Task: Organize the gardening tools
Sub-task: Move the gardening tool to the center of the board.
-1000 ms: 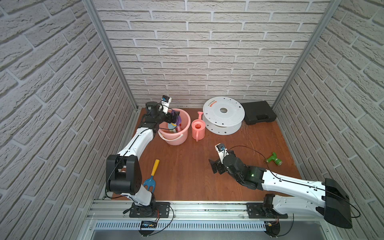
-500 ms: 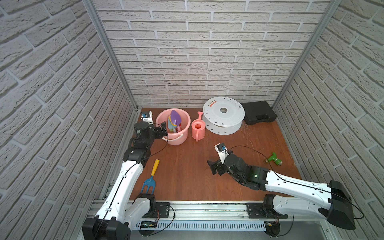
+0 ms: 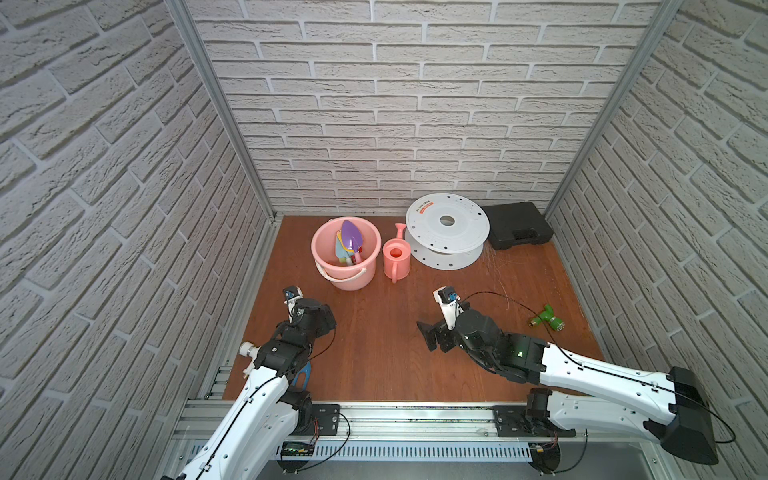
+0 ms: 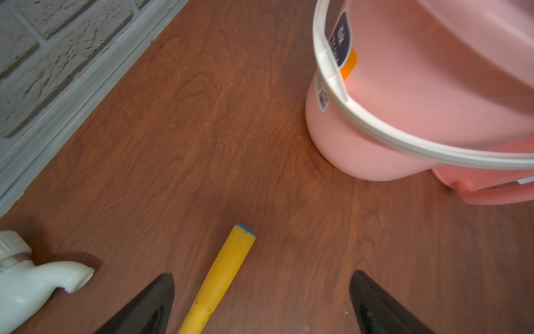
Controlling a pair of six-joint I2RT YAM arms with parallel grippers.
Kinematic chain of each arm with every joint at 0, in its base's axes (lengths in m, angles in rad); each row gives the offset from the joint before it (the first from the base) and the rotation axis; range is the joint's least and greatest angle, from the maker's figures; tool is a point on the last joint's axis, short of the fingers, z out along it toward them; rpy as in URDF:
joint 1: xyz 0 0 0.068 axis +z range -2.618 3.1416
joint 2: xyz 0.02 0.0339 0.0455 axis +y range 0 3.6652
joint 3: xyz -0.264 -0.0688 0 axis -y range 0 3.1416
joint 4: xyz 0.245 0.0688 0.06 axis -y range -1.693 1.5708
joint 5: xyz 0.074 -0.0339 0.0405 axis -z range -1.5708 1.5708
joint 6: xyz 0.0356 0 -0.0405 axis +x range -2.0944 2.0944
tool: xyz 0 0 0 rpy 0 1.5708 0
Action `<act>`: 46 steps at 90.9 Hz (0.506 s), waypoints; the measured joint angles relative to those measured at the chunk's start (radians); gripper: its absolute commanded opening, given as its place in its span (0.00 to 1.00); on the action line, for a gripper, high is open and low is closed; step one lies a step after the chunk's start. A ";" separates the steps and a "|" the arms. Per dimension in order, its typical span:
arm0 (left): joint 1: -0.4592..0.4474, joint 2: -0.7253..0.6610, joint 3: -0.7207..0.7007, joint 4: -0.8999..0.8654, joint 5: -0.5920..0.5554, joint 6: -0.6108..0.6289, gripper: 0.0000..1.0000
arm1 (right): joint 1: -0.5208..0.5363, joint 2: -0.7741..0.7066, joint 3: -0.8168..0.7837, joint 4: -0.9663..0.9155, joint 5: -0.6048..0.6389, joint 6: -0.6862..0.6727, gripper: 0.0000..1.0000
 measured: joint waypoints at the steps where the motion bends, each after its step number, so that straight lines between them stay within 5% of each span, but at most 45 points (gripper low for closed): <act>1: -0.002 0.003 -0.003 0.001 -0.005 -0.006 0.97 | 0.000 0.000 0.000 0.000 0.000 0.000 1.00; 46: -0.003 0.310 -0.088 0.153 -0.072 -0.125 0.85 | 0.001 0.000 0.000 0.000 -0.002 0.000 1.00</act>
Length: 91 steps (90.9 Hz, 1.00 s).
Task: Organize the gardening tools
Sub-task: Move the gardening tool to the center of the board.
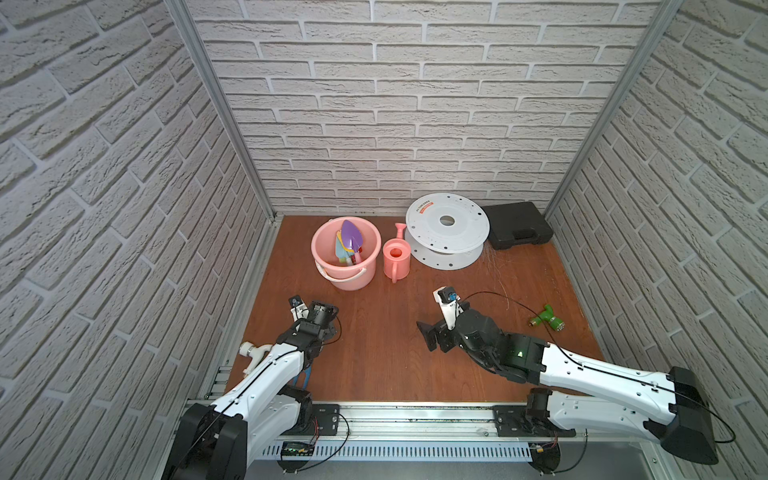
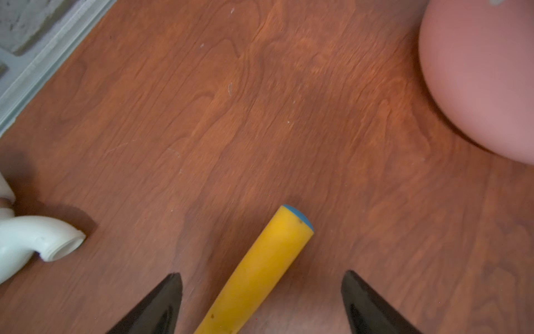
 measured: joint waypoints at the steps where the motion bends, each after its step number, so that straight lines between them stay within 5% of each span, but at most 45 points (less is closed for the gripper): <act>1: 0.000 0.005 0.000 0.002 0.000 -0.003 0.85 | 0.000 0.000 0.000 0.000 0.000 0.000 1.00; 36: 0.048 0.172 0.025 0.063 0.068 -0.037 0.55 | 0.000 0.001 0.000 0.000 0.001 0.000 1.00; 62: 0.056 0.220 0.056 0.108 0.109 -0.037 0.19 | 0.000 0.008 0.000 0.000 0.001 0.000 1.00; 77: 0.042 0.254 0.082 0.117 0.122 -0.045 0.10 | 0.000 0.017 0.000 0.000 0.003 0.000 1.00; 91: -0.063 0.277 0.121 0.116 0.112 -0.055 0.05 | 0.000 0.019 0.000 0.000 0.021 0.000 1.00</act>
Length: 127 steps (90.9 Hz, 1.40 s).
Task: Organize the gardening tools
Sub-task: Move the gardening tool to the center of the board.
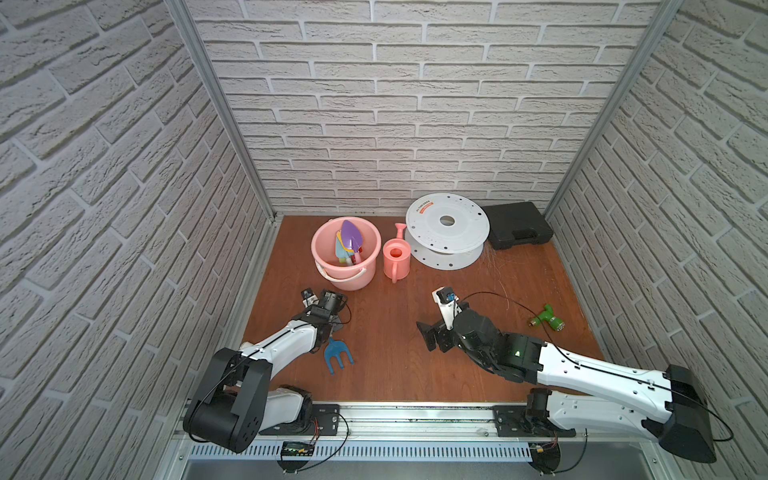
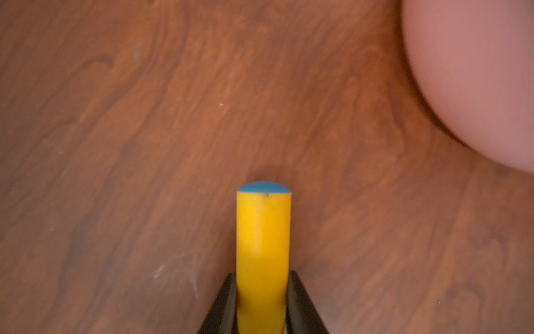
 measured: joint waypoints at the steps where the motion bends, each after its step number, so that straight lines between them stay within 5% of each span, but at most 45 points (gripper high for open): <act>1: -0.009 0.002 0.003 0.000 0.000 0.000 0.05 | 0.000 0.000 0.000 0.000 0.003 0.000 1.00; 36: -0.364 0.163 0.234 0.026 -0.087 0.008 0.02 | -0.022 -0.077 0.000 -0.063 0.188 0.067 1.00; 55: -0.510 0.391 0.478 0.059 -0.035 0.163 0.00 | -0.084 -0.125 -0.007 -0.101 0.219 0.104 0.99; 79: -0.528 0.542 0.575 0.125 0.201 0.465 0.00 | -0.146 -0.173 -0.027 -0.127 0.216 0.130 0.99; 111: -0.528 0.557 0.581 0.098 0.387 0.934 0.00 | -0.225 -0.193 -0.033 -0.149 0.170 0.146 1.00; 127: -0.529 0.621 0.634 0.031 0.424 1.061 0.17 | -0.263 -0.184 -0.045 -0.150 0.123 0.148 1.00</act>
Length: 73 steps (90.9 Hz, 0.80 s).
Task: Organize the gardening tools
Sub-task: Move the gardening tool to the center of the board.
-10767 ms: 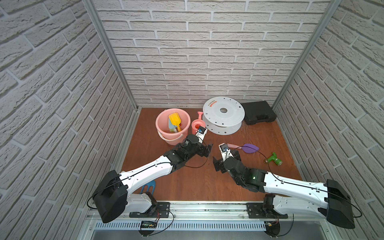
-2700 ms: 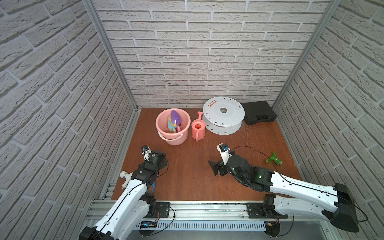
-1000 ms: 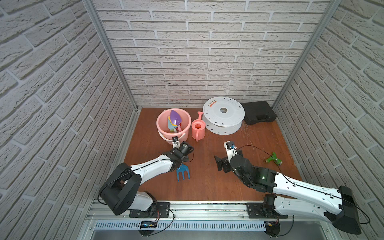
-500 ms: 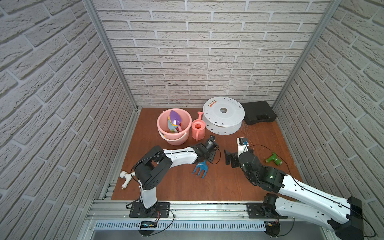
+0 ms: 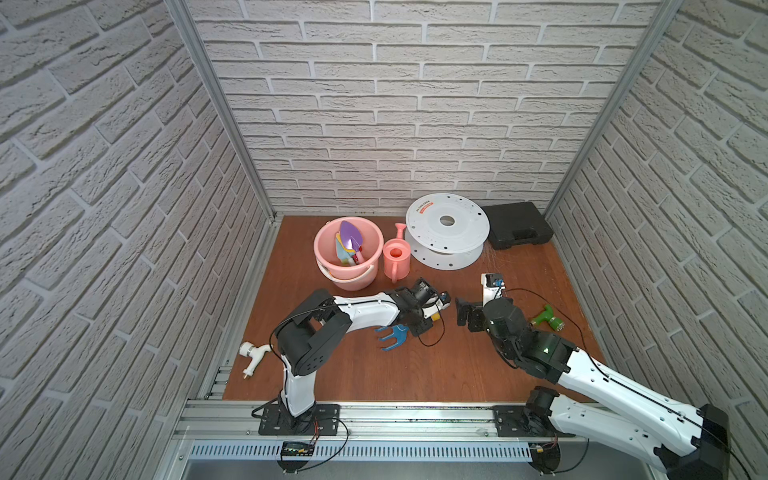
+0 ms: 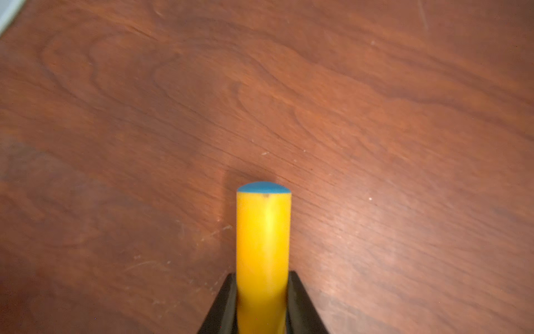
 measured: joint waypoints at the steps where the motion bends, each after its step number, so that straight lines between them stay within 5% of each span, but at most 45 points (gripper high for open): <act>1: 0.000 0.002 0.005 0.000 0.003 0.003 0.19 | -0.002 0.002 0.000 0.001 -0.004 -0.001 1.00; 16: 0.000 -0.014 -0.032 0.041 0.032 0.006 0.57 | -0.022 0.029 -0.015 0.025 -0.055 -0.014 1.00; 36: 0.003 -0.269 -0.235 0.159 0.055 -0.083 0.74 | -0.034 0.047 -0.040 0.056 -0.094 -0.038 1.00; 48: 0.018 -0.469 -0.354 0.268 0.038 -0.180 0.97 | -0.040 0.063 -0.050 0.092 -0.138 -0.079 0.99; 73: 0.080 -0.783 -0.566 0.316 -0.132 -0.415 0.98 | -0.037 0.324 0.007 0.112 -0.332 -0.211 0.84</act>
